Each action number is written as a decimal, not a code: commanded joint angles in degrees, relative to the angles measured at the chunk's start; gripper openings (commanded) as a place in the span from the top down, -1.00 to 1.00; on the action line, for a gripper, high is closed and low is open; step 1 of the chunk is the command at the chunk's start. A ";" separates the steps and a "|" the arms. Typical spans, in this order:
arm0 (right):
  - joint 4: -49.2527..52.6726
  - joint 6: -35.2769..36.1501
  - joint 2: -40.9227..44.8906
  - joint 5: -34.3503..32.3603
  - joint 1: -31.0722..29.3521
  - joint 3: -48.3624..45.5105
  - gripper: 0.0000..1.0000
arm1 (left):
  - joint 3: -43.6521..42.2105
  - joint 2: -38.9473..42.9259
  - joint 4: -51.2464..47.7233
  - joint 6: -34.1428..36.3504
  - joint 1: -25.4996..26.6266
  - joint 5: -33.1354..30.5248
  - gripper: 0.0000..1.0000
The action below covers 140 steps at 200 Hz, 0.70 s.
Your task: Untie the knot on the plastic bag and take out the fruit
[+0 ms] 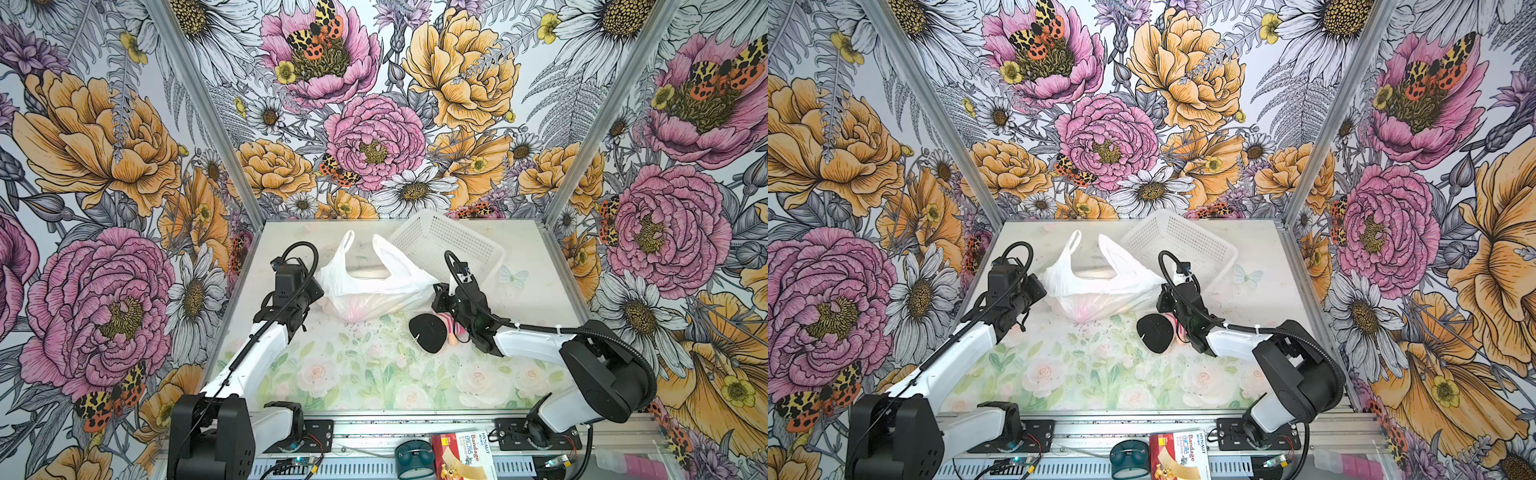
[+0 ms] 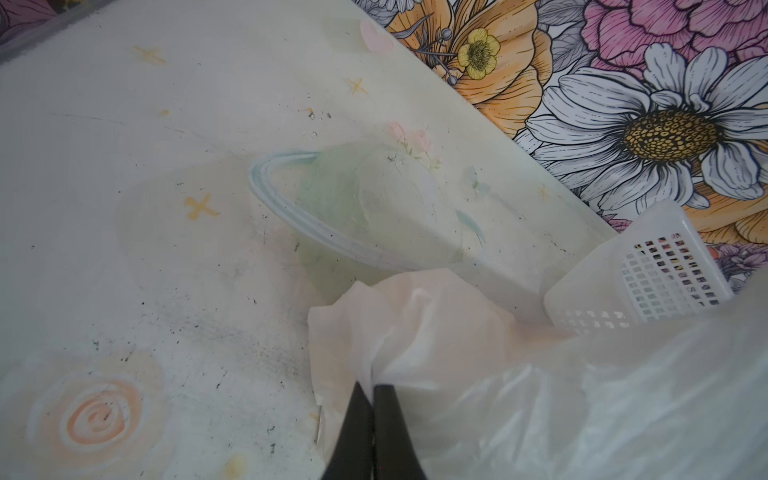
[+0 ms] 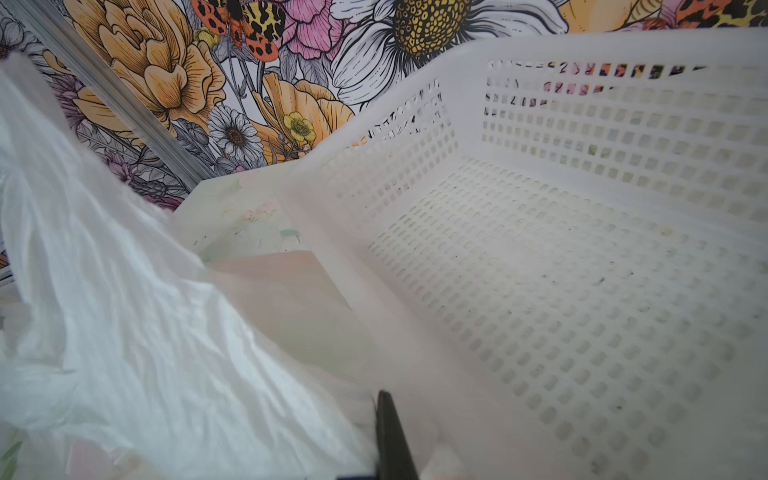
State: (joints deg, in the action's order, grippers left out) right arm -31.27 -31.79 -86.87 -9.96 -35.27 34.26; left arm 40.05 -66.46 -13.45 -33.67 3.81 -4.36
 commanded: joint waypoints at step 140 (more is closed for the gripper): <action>16.42 18.02 11.42 -2.27 -6.80 10.26 -0.72 | -4.11 19.05 4.30 7.29 13.43 -17.42 -0.86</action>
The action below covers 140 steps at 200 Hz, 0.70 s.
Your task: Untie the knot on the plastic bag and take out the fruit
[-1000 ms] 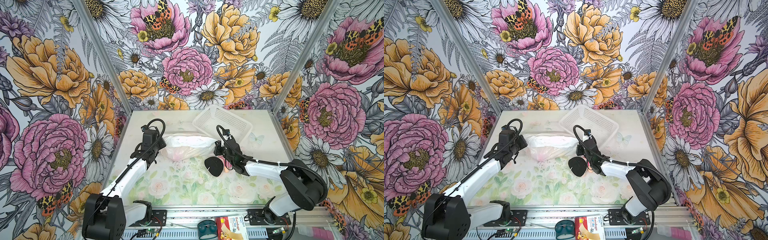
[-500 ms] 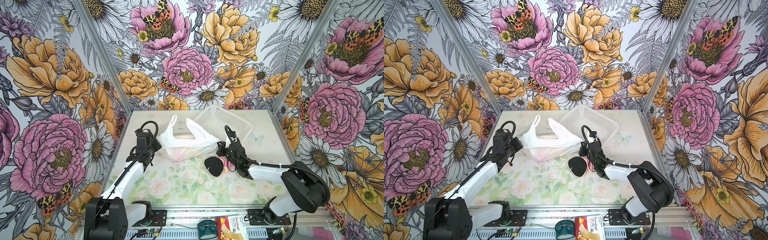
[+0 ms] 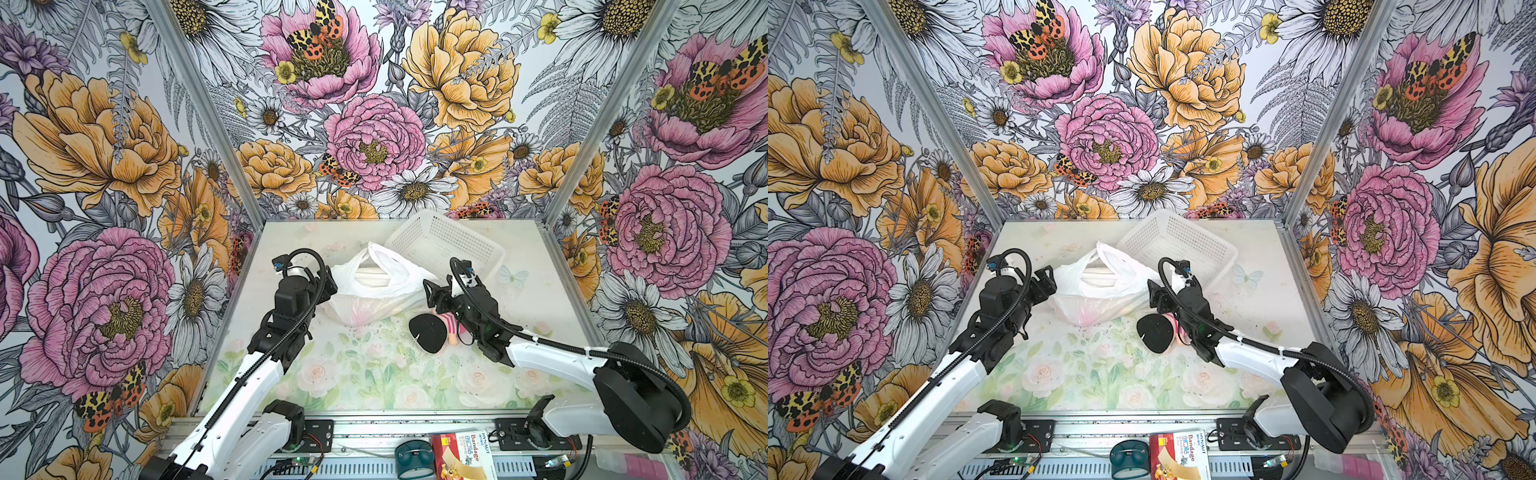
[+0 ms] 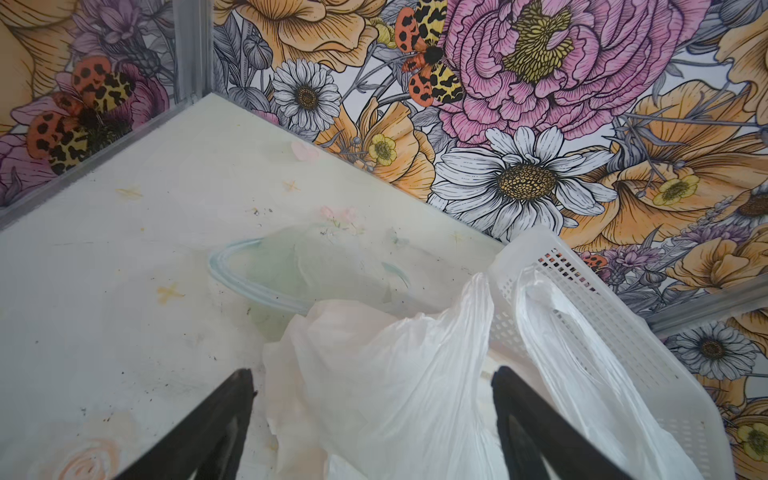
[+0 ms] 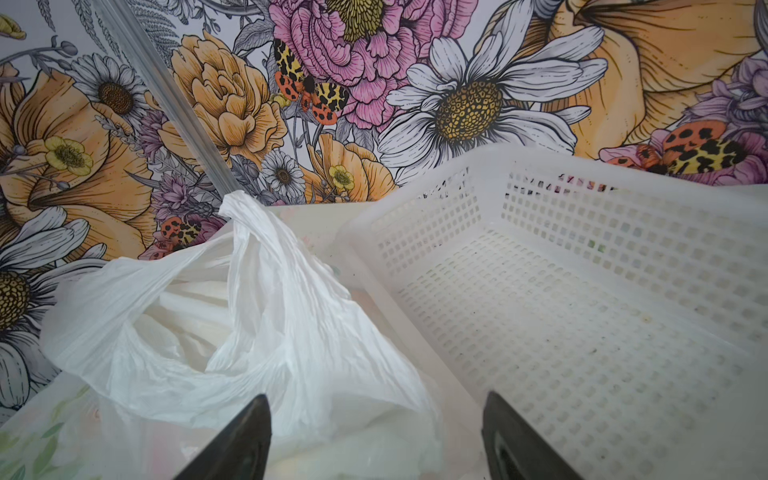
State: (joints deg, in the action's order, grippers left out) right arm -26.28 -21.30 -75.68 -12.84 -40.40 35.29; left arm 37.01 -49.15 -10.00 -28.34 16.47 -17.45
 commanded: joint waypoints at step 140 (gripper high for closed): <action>39.20 15.81 -30.37 0.65 -1.31 48.55 -0.62 | -0.48 2.15 1.04 2.64 1.53 -2.51 -0.97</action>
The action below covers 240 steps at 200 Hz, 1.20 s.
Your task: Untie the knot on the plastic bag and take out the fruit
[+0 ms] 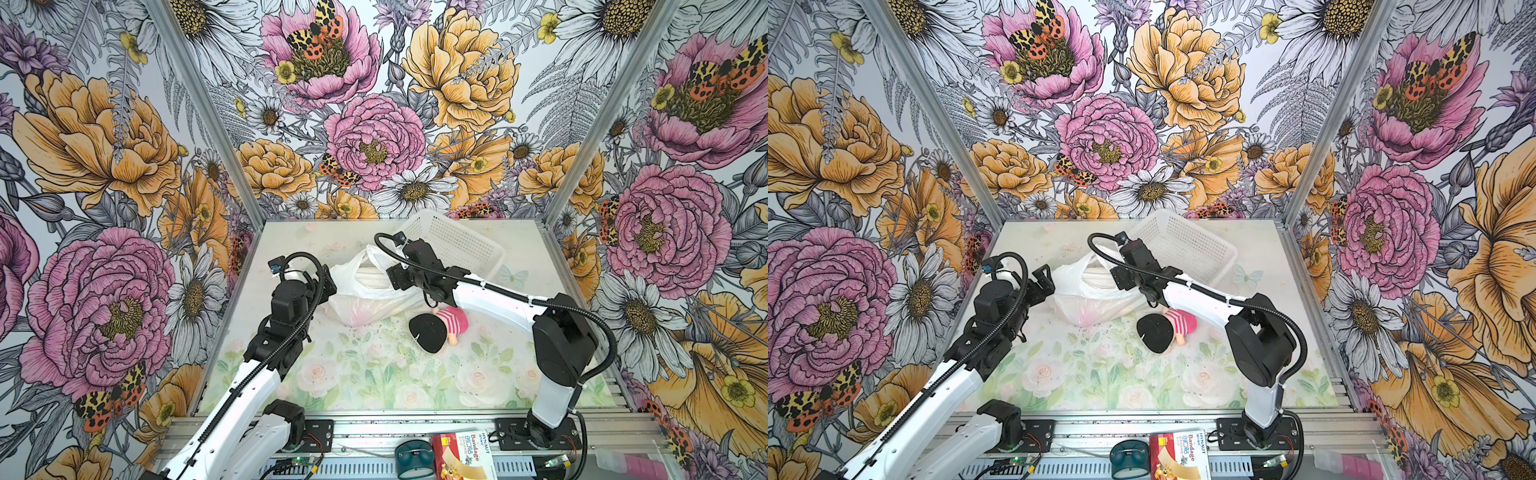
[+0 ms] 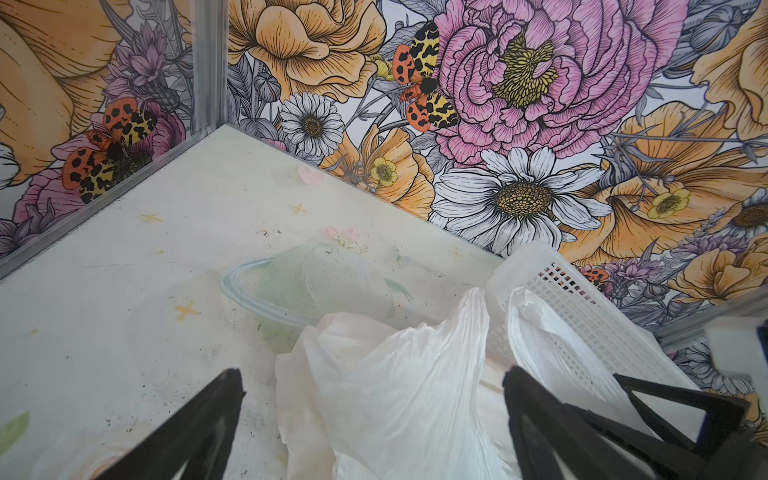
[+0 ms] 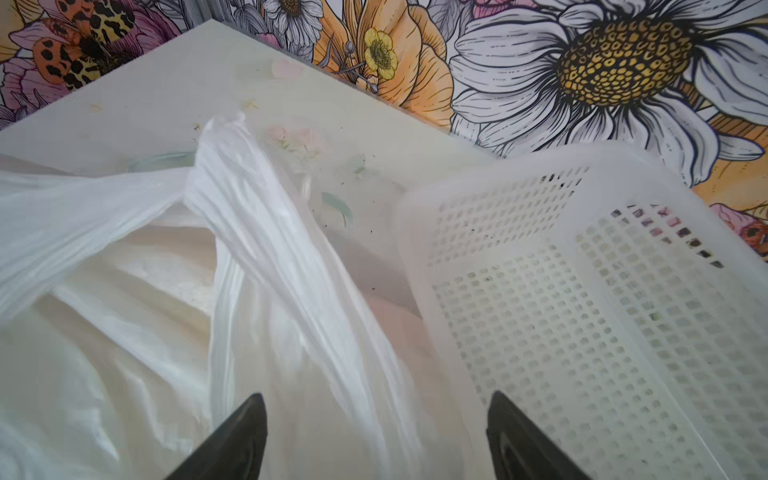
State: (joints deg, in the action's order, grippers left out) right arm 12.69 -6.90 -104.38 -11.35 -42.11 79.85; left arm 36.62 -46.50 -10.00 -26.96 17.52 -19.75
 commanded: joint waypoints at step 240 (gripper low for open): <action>-19.54 -11.95 15.70 1.08 2.56 -16.40 1.00 | 50.51 -52.24 -39.54 10.72 12.61 -9.96 -0.97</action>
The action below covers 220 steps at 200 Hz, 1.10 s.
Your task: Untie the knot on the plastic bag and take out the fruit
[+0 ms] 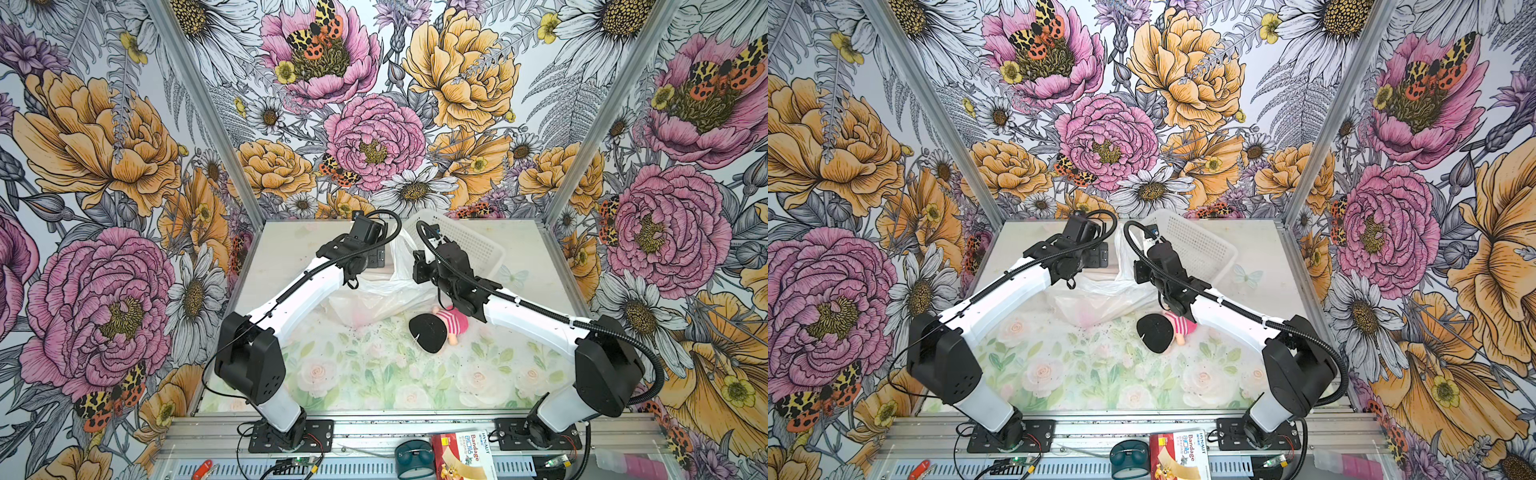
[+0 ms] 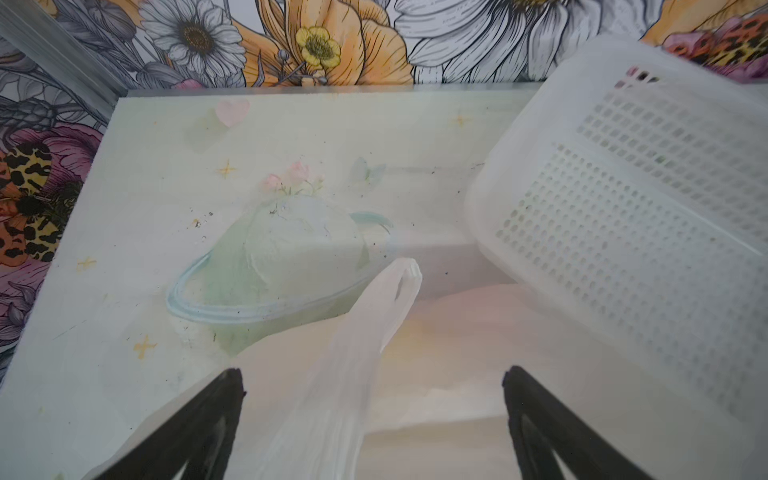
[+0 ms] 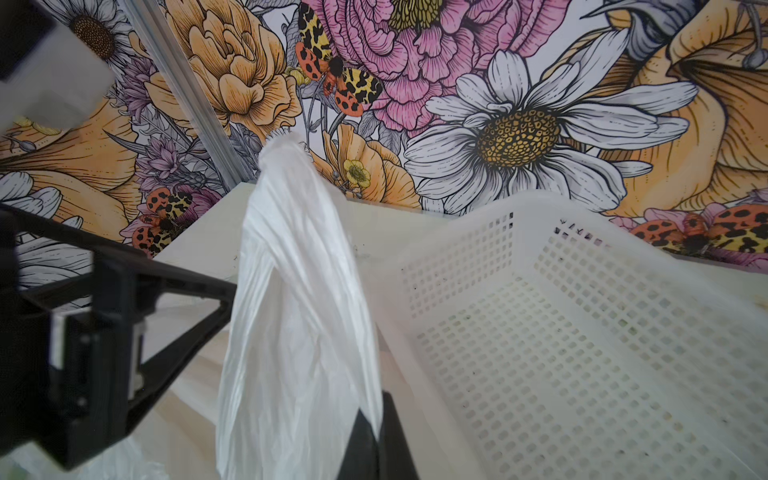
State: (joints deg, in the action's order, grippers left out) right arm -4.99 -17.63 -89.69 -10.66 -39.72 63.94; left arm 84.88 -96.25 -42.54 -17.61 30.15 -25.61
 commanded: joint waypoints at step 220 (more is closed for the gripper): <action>-17.73 -10.38 7.72 -2.07 2.60 -13.71 1.00 | -7.29 20.81 9.91 -1.82 -3.53 -2.58 1.00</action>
State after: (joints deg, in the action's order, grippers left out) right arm -16.19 -24.51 -84.36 -13.23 -38.37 52.62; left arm 84.53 -80.18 -40.51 -18.24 26.59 -28.45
